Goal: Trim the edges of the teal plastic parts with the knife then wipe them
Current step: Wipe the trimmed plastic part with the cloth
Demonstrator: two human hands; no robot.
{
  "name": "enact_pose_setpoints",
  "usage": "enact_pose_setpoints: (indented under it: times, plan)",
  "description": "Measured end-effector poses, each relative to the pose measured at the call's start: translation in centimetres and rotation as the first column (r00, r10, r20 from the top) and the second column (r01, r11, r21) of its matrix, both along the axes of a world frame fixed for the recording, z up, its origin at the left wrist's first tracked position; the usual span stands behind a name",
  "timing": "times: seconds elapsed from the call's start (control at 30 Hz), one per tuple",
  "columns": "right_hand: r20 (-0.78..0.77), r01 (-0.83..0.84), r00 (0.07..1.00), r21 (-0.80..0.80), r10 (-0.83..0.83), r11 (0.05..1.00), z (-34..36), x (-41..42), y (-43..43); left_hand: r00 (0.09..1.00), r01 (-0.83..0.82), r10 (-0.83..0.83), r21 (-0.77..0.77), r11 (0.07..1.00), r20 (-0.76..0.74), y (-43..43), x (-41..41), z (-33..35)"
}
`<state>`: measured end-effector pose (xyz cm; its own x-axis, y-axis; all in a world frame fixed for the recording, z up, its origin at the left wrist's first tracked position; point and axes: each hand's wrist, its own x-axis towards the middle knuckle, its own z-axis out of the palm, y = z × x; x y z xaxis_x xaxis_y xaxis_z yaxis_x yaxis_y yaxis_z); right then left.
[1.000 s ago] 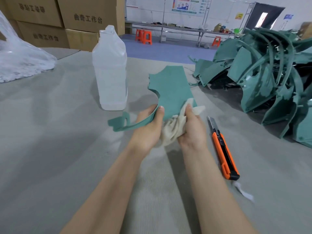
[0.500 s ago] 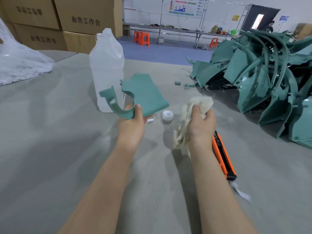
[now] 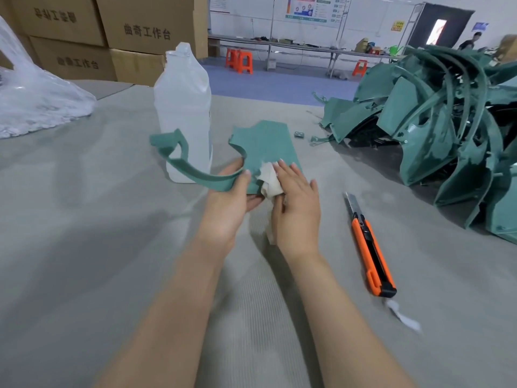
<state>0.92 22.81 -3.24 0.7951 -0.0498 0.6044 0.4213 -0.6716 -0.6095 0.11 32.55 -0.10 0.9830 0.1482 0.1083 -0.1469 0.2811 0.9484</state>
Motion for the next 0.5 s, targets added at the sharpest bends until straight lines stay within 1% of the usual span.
enact_pose_setpoints:
  times: [0.07,0.1,0.17,0.2,0.23,0.3,0.33,0.37,0.4,0.43,0.47,0.5]
  plan:
    - [-0.061,0.089,0.994,-0.031,-0.09,0.996,-0.5,0.7,-0.7,1.0,0.003,-0.003,0.028,1.0,0.005,0.4,0.0,-0.1]
    - [-0.11,0.141,0.984,-0.018,-0.142,0.99,-0.5,1.1,-1.2,1.0,0.021,-0.022,0.062,0.998,0.011,0.4,-0.2,-0.2]
    - [-0.208,0.247,0.95,0.047,-0.232,0.968,-0.6,1.7,-2.2,0.997,0.066,-0.072,0.196,0.978,0.022,-0.2,-0.6,-0.5]
    - [-0.23,0.266,0.942,0.069,-0.244,0.961,-0.7,1.7,-2.1,0.997,0.07,-0.078,0.256,0.964,0.023,-0.5,-0.7,-0.5]
    - [-0.205,0.235,0.955,0.08,-0.215,0.969,-0.6,1.3,-1.4,0.998,0.051,-0.062,0.293,0.955,0.029,-0.7,-0.7,-0.5]
    - [-0.035,0.042,0.999,0.083,-0.039,0.996,-0.6,0.2,0.9,0.999,-0.014,0.004,0.267,0.963,0.039,-0.4,-0.4,-0.2]
    - [0.023,-0.046,0.999,0.079,0.045,0.996,-0.8,-0.1,1.9,0.998,-0.048,0.039,0.236,0.97,0.044,-0.1,-0.3,0.0]
    - [0.044,-0.086,0.996,0.067,0.083,0.994,-1.0,-0.1,2.3,0.997,-0.071,0.061,0.201,0.977,0.053,0.3,-0.4,0.2]
    - [0.026,-0.073,0.997,0.054,0.071,0.996,-1.0,0.2,2.0,0.995,-0.082,0.072,0.172,0.982,0.063,0.7,-0.5,0.2]
    - [-0.034,-0.006,0.999,0.052,0.008,0.999,-0.8,0.6,1.1,0.994,-0.092,0.081,0.159,0.983,0.071,1.2,-0.8,0.3]
    - [-0.135,0.097,0.987,0.051,-0.09,0.994,-0.7,0.9,0.0,0.992,-0.105,0.094,0.155,0.982,0.08,1.7,-1.3,0.4]
    - [-0.24,0.189,0.955,0.043,-0.173,0.981,-0.7,1.1,-1.1,0.989,-0.123,0.109,0.145,0.982,0.099,2.3,-1.9,0.4]
